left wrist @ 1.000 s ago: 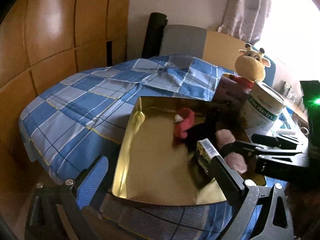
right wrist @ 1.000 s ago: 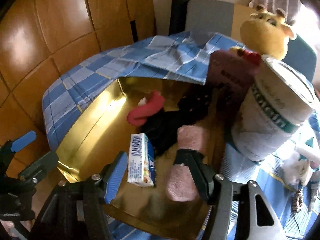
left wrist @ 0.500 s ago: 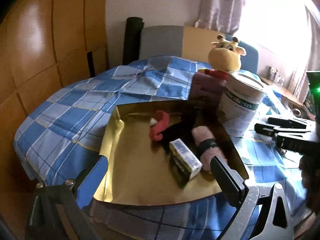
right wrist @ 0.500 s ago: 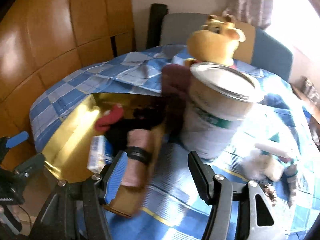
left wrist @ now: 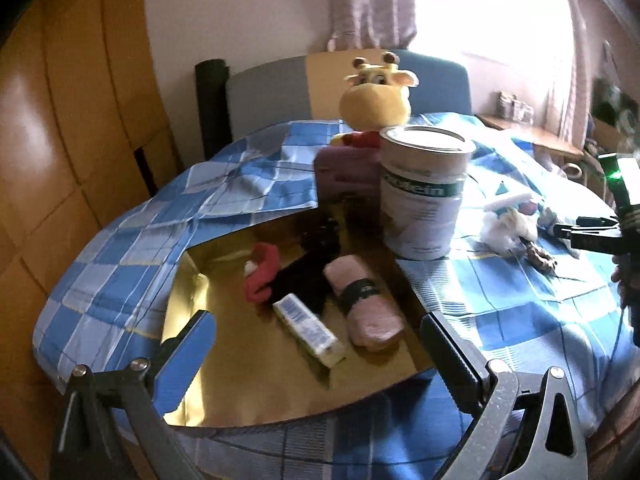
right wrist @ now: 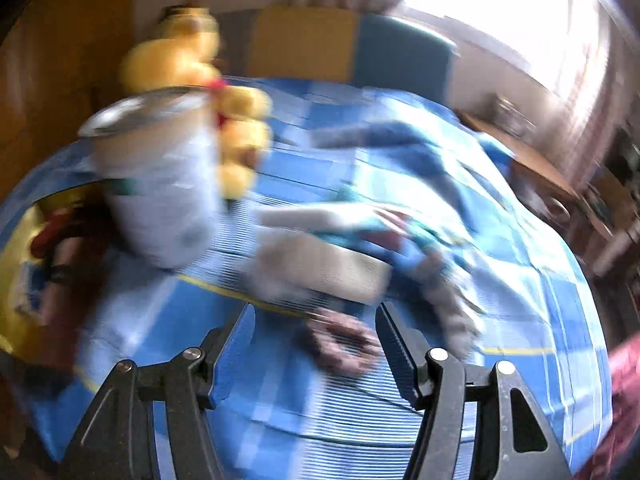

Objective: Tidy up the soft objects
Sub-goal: 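Grasp the white foam block with the left tool while the right tool grasps the brown satin scrunchie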

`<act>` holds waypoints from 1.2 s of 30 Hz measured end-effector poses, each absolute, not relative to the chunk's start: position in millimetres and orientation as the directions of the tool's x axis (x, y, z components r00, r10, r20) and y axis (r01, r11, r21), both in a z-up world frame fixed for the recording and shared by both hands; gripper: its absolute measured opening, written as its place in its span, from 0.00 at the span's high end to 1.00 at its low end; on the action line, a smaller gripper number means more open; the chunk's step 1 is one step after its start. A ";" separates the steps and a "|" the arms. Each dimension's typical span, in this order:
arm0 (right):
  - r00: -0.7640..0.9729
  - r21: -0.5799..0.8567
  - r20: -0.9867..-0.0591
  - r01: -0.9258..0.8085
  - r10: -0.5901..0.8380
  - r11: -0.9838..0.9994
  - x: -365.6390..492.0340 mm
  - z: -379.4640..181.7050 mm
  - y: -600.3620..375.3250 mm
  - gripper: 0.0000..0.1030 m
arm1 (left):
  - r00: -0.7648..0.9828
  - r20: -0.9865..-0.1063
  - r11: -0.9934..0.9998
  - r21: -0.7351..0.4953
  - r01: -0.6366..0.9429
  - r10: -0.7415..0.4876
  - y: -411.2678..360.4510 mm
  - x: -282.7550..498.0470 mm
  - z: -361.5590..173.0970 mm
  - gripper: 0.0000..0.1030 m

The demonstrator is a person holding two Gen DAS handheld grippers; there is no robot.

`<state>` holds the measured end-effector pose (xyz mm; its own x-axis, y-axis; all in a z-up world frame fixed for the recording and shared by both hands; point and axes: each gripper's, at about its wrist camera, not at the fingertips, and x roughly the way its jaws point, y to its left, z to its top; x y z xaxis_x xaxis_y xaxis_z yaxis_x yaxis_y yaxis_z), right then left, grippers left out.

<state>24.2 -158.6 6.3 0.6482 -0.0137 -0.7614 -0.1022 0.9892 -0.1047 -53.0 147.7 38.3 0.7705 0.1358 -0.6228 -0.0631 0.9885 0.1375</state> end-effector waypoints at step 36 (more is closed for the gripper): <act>0.541 0.311 -0.840 0.429 0.034 0.848 25.6 -20.2 -297.2 0.38 | 0.639 -0.750 0.953 0.038 0.299 -0.171 -1.5 36.6 11.0 0.03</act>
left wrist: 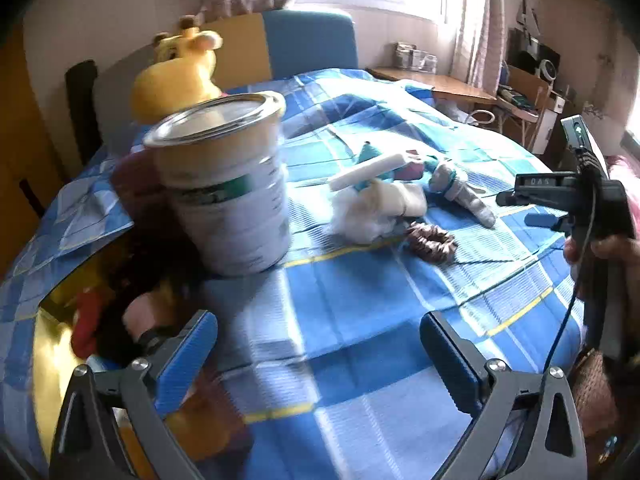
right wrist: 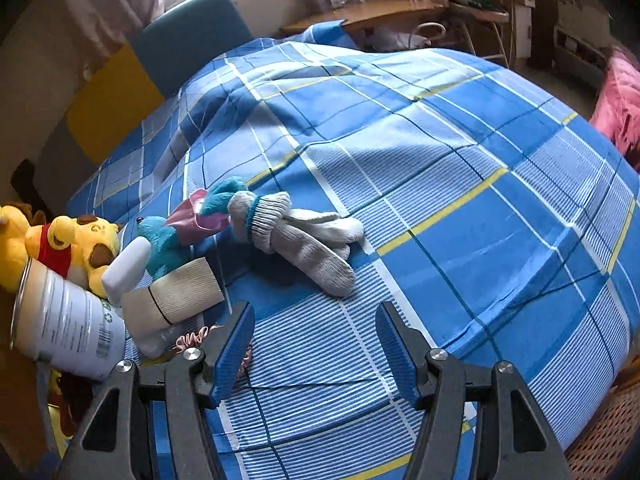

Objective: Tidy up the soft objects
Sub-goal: 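Grasp the white foam block with the left tool while the right tool grasps the brown satin scrunchie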

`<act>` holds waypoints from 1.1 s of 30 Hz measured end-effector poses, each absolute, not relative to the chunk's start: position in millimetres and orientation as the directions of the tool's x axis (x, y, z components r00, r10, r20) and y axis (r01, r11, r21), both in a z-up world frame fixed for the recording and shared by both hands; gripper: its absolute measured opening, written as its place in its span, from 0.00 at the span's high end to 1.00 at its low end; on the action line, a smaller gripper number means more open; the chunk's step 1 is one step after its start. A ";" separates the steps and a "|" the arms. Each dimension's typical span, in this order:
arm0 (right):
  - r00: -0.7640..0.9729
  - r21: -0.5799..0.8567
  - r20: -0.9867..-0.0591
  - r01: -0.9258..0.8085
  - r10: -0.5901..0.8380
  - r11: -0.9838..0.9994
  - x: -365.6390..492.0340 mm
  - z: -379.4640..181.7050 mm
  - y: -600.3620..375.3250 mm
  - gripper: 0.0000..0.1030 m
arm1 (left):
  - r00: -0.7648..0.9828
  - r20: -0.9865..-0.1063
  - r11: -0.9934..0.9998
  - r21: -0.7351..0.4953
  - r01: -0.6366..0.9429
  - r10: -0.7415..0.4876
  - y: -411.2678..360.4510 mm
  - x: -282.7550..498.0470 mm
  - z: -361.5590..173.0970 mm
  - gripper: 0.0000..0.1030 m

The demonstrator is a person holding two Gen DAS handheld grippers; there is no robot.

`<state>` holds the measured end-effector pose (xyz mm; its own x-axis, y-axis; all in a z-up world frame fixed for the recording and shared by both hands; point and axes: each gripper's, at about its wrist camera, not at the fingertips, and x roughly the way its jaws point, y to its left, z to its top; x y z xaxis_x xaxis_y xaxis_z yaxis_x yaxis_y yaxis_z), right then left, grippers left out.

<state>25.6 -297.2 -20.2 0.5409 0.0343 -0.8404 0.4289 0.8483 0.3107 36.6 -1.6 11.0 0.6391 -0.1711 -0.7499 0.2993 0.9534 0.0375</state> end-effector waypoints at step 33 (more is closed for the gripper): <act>0.541 0.448 -0.824 0.438 0.169 0.779 26.6 -32.2 -311.4 0.38 | 0.684 -0.687 0.853 0.180 0.490 -0.247 -136.7 184.3 -15.6 0.69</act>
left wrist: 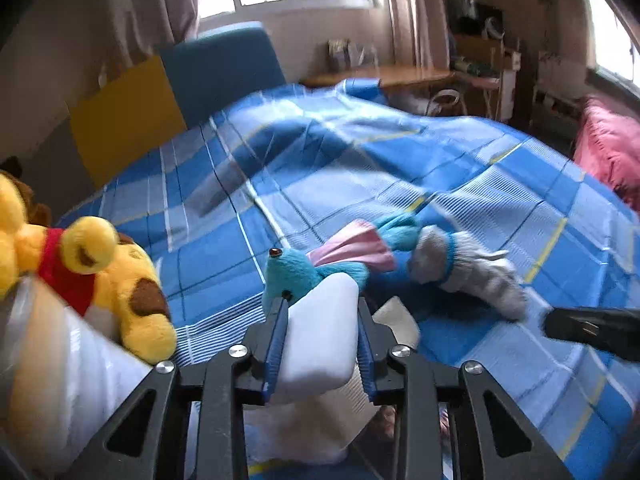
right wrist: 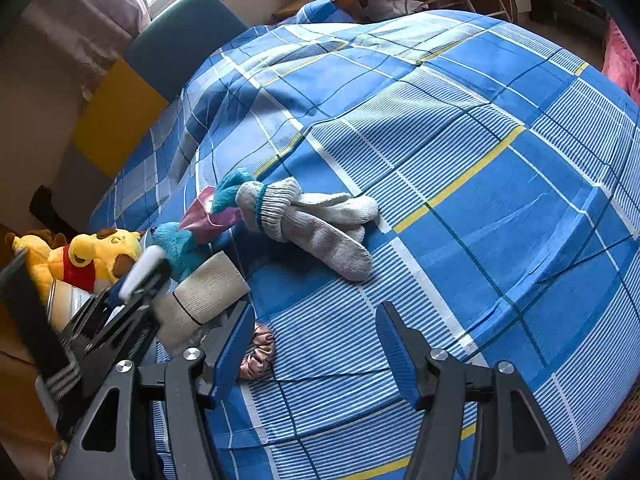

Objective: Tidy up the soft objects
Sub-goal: 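Grasp the white foam block with the left tool while the right tool grasps the brown satin scrunchie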

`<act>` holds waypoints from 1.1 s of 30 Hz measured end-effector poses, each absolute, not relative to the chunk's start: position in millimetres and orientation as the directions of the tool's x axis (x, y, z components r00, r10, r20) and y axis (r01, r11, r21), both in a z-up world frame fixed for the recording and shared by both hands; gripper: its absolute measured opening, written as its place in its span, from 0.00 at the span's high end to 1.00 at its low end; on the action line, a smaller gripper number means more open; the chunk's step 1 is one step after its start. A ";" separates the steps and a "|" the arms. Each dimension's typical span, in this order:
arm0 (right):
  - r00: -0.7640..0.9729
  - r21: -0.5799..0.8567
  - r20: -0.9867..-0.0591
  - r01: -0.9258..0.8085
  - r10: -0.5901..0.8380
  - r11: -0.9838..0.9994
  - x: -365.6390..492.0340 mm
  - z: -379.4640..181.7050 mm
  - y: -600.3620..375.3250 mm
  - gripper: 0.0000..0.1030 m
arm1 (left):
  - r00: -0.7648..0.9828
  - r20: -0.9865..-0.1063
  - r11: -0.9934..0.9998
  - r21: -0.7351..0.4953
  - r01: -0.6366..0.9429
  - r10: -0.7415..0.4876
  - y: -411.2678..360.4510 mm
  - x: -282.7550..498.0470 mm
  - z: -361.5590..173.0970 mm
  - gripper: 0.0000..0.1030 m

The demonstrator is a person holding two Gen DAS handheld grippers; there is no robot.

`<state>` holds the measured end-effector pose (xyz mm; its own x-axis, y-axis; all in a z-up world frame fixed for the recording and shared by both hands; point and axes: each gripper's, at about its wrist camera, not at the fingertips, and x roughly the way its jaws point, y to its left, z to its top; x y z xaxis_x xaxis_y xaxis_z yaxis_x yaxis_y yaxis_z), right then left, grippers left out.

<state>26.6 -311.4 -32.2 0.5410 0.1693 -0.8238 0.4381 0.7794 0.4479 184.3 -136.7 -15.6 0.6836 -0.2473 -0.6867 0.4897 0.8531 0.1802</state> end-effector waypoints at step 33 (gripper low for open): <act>0.432 0.169 -0.887 -0.025 0.163 0.985 61.5 -62.8 -192.3 0.35 | 0.526 -0.751 0.889 -0.176 0.423 -0.399 -3.8 -9.9 -20.7 0.70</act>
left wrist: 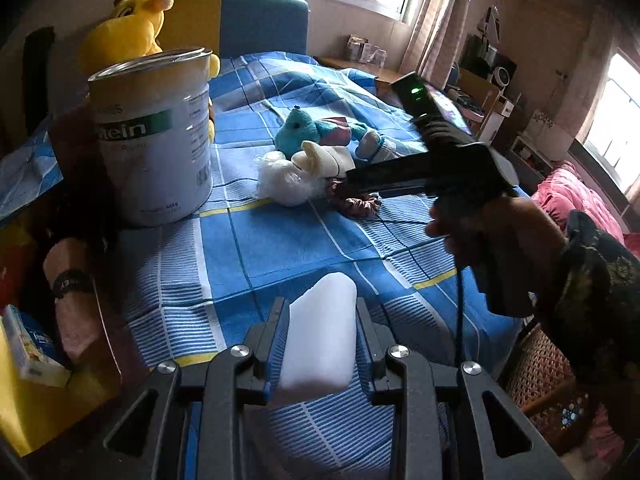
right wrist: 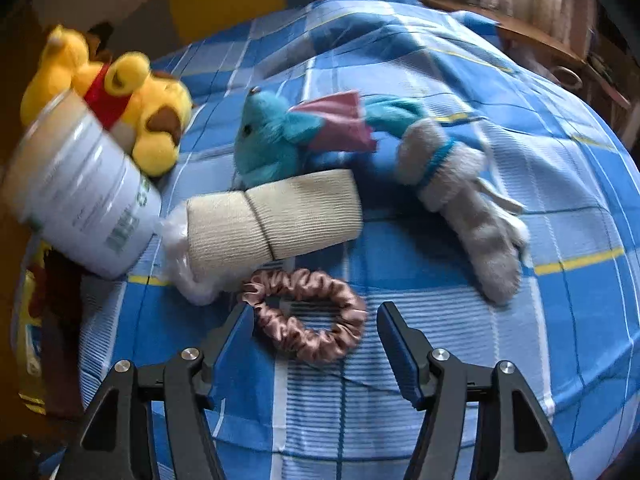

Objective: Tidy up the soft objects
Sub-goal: 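Grasp the white foam block with the left tool while the right tool grasps the brown satin scrunchie, then carry the white foam block into the gold tray and open the left tool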

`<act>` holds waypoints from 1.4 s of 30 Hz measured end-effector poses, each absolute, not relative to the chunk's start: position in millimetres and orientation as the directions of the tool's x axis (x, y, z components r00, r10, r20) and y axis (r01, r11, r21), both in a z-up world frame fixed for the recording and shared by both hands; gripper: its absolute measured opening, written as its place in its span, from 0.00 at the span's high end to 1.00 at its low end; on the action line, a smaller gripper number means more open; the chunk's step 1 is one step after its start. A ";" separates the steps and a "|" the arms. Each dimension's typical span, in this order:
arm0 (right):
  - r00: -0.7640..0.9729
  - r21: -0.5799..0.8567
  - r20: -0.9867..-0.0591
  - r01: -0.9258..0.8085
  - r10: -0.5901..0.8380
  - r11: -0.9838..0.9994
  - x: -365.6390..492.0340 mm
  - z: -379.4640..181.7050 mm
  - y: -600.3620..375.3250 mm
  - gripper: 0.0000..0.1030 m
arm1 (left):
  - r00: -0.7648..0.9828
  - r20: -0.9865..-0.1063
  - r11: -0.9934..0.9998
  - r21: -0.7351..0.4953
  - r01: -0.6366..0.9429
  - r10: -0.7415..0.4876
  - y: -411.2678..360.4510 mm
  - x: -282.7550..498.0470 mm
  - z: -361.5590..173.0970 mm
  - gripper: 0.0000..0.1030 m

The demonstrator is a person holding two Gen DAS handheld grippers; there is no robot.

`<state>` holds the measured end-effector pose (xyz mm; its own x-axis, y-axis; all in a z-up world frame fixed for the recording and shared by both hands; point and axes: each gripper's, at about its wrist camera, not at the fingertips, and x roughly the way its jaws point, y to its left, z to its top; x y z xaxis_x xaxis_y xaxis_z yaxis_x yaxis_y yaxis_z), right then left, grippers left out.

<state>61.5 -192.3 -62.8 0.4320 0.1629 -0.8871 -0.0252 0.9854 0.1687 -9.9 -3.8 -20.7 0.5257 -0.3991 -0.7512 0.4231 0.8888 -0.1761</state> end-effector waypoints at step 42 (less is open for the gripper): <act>0.463 0.011 -0.883 -0.126 0.069 0.992 60.8 -76.7 -175.0 0.77 | 0.693 -0.669 0.931 0.001 0.364 -0.270 3.0 -29.5 24.0 0.73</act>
<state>60.8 -175.0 -76.7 0.4634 0.0692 -0.8834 -0.1264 0.9919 0.0114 -29.5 3.0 24.0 0.6928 -0.2701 -0.6686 0.3643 0.9313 0.0014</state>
